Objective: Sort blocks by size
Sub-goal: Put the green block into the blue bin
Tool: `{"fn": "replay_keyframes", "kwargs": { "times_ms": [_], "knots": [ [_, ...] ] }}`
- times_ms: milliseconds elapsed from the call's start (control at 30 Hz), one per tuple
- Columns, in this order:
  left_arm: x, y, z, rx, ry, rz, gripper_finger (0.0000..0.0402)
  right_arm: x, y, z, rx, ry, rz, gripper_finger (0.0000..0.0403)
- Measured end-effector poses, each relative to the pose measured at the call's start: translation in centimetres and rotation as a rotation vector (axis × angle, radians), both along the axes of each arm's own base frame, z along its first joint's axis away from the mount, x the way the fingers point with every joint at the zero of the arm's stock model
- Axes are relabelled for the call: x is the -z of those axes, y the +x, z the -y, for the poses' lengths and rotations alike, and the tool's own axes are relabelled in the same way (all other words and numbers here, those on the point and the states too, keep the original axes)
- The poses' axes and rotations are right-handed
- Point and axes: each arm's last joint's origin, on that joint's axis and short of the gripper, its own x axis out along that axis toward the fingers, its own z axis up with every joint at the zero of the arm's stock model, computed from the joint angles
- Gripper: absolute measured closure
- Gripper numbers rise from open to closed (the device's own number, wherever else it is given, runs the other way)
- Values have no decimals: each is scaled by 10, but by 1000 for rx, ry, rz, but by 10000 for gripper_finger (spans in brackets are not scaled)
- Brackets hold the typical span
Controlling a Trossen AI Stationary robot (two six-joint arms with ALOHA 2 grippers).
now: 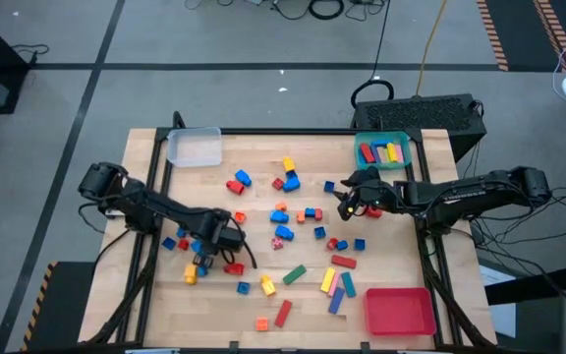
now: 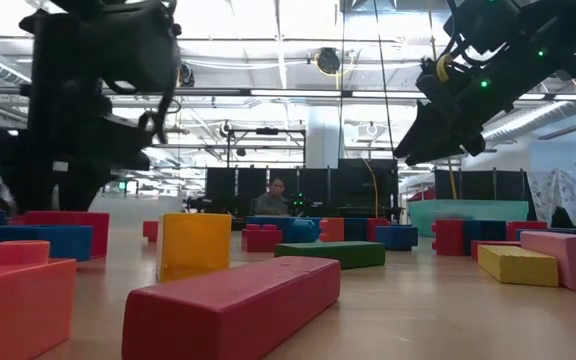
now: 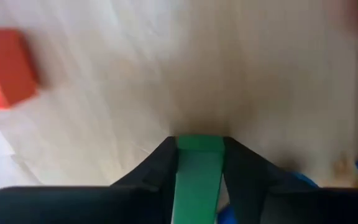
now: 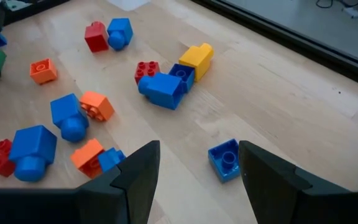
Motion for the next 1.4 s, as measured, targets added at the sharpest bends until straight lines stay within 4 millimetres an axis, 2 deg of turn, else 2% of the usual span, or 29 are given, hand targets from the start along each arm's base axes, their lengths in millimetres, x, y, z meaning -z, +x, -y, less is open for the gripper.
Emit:
{"fn": "replay_keyframes", "kwargs": {
  "times_ms": [167,300,533,833,1100,1400],
  "knots": [
    [-1,11,-10,-77,1,90,298,-2,2,-4,-17,-1,24,200],
    [-10,26,-20,-125,75,187,298,-7,6,-14,-72,-15,79,200],
    [-45,66,-35,-202,41,459,298,-7,21,-39,-232,-101,150,200],
    [-89,108,-42,-255,-84,915,298,18,54,-69,-375,-213,248,200],
    [-108,120,-39,-244,-200,1138,298,34,68,-76,-372,-278,335,200],
    [-119,124,-37,-236,-271,1246,298,26,72,-78,-424,-313,469,200]
  ]
}}
